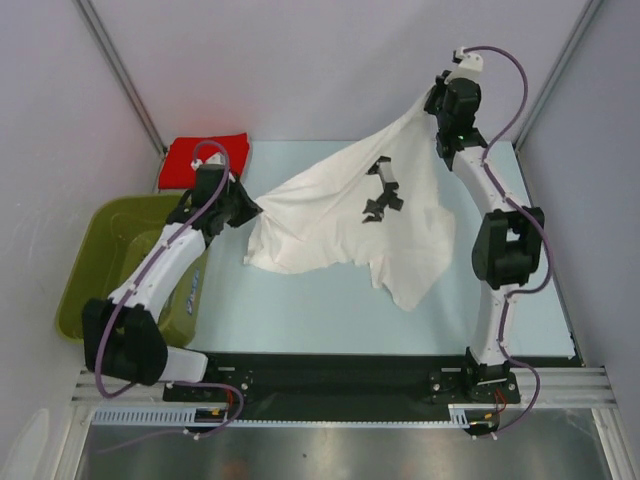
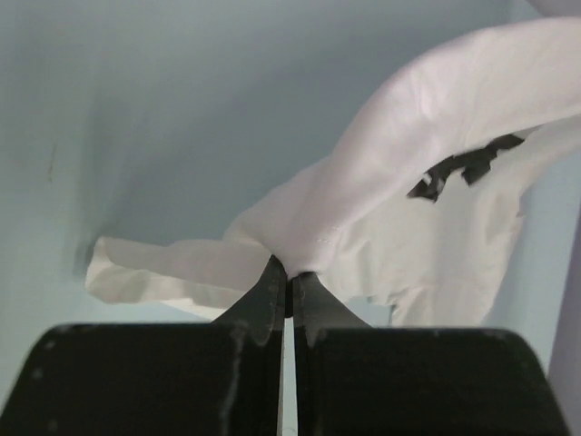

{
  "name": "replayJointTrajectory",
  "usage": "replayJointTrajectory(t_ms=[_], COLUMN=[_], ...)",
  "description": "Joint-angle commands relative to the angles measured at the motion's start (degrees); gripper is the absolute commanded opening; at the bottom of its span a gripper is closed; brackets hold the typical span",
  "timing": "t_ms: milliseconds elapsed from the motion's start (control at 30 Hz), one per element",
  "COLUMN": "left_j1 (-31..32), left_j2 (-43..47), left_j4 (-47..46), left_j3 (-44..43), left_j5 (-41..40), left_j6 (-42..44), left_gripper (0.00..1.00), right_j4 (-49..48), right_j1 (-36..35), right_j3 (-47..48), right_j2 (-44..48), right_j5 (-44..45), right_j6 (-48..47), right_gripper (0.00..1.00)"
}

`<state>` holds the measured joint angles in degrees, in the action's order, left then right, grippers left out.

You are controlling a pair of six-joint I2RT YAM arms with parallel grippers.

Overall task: Fold and stack the t-shirts
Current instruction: Flatten the tshirt out

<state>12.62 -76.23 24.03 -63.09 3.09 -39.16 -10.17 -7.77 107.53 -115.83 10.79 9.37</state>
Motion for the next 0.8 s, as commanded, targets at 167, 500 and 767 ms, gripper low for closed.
replayJointTrajectory(t_ms=[167, 500, 767], left_j1=[-1.9, -1.9, -1.9], left_j2=[-15.6, -18.1, -6.5], left_j4=[-4.4, 11.6, 13.8], left_j3=[-9.3, -19.5, -3.7], left_j5=[-5.6, -14.6, -8.6], left_j6=[7.1, 11.9, 6.0], left_gripper=[0.03, 0.75, 0.63], right_j4=[8.1, 43.1, 56.6], right_j1=[-1.5, -1.7, -3.7], right_j3=[22.1, 28.4, 2.1], right_j2=[-12.7, -12.9, 5.4], right_j5=[2.0, 4.1, -2.2], right_j6=[-0.6, 9.2, 14.4], right_gripper=[0.01, 0.84, 0.99])
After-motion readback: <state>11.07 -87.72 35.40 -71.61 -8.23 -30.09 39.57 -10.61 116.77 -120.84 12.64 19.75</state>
